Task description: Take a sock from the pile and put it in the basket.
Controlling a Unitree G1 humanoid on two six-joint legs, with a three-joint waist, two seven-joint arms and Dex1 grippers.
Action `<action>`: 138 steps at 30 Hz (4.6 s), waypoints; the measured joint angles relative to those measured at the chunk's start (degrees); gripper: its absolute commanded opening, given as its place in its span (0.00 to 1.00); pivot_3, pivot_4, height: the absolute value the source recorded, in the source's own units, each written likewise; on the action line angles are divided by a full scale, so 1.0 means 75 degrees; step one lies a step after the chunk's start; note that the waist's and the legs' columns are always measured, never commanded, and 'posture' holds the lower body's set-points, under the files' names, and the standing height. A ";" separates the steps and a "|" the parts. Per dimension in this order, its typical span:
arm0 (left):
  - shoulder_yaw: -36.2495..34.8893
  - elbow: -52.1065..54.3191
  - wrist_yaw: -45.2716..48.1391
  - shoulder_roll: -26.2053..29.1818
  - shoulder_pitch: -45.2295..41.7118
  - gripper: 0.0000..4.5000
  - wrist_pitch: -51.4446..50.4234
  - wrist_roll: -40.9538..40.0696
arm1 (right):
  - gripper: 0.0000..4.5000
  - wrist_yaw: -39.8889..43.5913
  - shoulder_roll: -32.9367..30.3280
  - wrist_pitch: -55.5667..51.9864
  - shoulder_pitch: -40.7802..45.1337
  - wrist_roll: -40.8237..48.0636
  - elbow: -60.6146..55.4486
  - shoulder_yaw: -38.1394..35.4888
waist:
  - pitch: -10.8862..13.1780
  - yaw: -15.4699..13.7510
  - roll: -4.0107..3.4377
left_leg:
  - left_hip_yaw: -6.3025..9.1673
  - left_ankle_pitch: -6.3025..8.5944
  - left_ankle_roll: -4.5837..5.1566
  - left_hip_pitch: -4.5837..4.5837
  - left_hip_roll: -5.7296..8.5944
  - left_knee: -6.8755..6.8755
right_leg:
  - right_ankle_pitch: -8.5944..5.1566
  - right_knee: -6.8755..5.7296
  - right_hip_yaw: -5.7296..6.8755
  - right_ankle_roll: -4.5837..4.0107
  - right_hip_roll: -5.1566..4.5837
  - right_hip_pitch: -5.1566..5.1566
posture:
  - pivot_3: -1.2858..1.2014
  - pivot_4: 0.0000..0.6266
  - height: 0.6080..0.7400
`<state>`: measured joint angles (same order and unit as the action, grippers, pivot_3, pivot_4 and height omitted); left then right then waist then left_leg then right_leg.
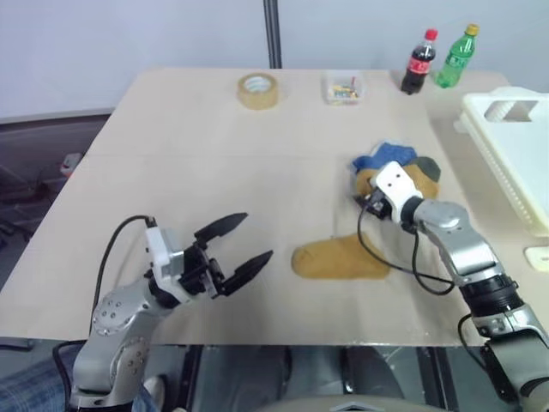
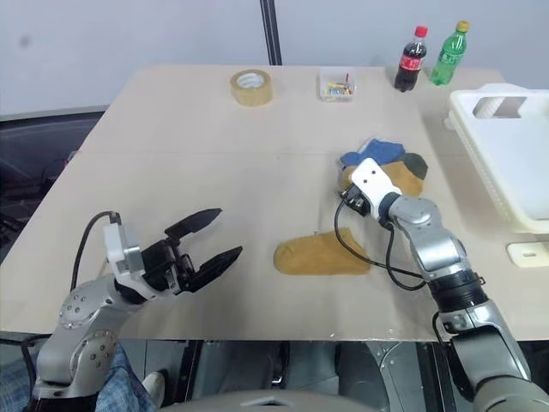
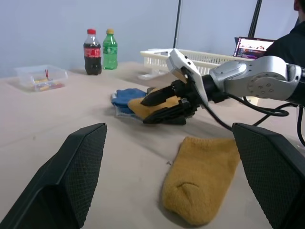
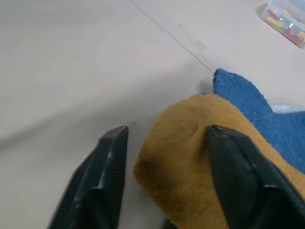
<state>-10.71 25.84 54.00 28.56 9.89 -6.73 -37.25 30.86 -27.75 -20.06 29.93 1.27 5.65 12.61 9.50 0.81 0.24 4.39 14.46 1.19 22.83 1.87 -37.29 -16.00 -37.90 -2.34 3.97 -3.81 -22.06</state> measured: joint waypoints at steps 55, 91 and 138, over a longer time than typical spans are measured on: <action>0.1278 -0.3073 -0.2318 -0.0393 -0.2606 1.00 -0.1062 0.2720 | 0.41 0.0467 0.0895 -0.3906 0.0586 0.1165 -0.0894 -0.0141 | 0.0004 0.0041 -0.0005 | 0.0015 -0.0009 -0.0016 0.0003 0.0005 0.0010 | 0.0012 -0.0015 0.0005 -0.0016 0.0010 -0.0016 | 0.52 0.24 0.99; 0.1603 -0.2166 -0.2295 -0.1285 -0.2143 0.01 -0.1642 0.2279 | 0.00 0.0454 0.0325 -0.4809 -0.0139 0.1520 -0.2813 -0.0264 | 0.0002 -0.0002 -0.0002 | 0.0022 -0.0009 -0.0016 0.0015 0.0005 0.0005 | 0.0013 -0.0011 0.0010 -0.0015 -0.0003 -0.0016 | 0.52 0.24 0.99; 0.2745 0.0062 -0.3211 -0.1280 -0.0531 0.46 -0.3016 0.1796 | 0.77 0.0018 -0.1723 -0.7299 -0.2031 0.4131 -0.6460 -0.2269 | 0.0007 -0.0023 0.0008 | 0.0022 -0.0008 -0.0013 0.0005 -0.0002 -0.0003 | 0.0010 -0.0002 0.0021 -0.0013 0.0011 0.0008 | 0.52 0.24 0.99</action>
<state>9.87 26.31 29.92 18.96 5.91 -29.35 -23.78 31.00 -40.68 -74.81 14.70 32.25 -42.80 -4.41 9.55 0.64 0.30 4.56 14.39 1.10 22.87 1.85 -37.31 -15.93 -37.91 -2.18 3.87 -3.73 -22.00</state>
